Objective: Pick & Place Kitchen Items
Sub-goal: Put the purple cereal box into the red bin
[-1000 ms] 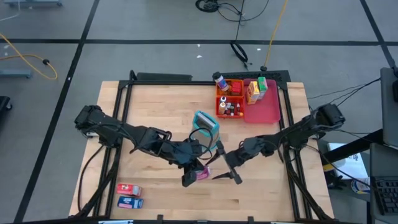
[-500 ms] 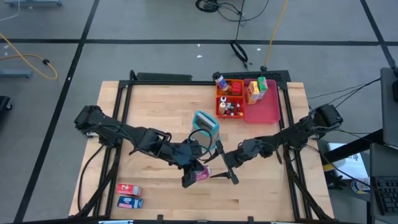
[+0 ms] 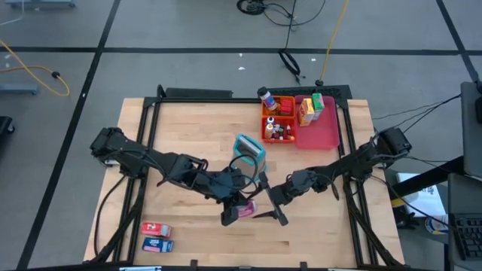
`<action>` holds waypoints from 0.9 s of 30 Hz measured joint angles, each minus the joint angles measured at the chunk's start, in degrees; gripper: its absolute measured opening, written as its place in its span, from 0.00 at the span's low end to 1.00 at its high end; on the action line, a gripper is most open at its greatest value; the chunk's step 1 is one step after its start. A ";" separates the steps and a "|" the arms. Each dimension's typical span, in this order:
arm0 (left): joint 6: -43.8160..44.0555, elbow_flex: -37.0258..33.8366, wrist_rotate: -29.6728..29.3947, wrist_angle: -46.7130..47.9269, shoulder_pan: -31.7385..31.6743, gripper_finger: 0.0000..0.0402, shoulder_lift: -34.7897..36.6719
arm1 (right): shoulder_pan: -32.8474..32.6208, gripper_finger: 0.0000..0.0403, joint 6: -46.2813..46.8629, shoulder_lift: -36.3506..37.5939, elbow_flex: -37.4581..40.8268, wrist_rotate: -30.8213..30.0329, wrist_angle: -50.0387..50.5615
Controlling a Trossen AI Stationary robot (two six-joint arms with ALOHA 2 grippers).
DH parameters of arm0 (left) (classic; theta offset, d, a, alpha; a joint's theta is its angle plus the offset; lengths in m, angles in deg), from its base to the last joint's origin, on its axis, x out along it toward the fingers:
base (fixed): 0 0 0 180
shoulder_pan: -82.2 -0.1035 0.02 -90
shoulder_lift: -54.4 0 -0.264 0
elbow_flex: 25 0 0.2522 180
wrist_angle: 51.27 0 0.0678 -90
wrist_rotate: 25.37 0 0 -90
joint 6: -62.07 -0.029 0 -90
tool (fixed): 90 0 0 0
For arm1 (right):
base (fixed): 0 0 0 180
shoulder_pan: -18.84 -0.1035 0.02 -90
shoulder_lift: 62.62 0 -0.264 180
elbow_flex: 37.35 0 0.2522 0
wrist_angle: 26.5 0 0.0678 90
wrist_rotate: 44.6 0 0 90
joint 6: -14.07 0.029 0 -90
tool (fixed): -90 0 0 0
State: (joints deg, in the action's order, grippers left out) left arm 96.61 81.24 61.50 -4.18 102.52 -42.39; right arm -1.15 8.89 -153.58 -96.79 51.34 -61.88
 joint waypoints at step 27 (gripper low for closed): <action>-5.63 0.00 0.00 -0.18 0.72 0.02 0.04 | 0.42 0.15 -0.06 -1.45 -2.54 0.36 2.80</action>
State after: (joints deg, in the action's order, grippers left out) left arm 90.99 81.24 61.50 -4.36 103.24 -42.35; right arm -0.73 8.83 -155.03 -99.34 51.70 -59.08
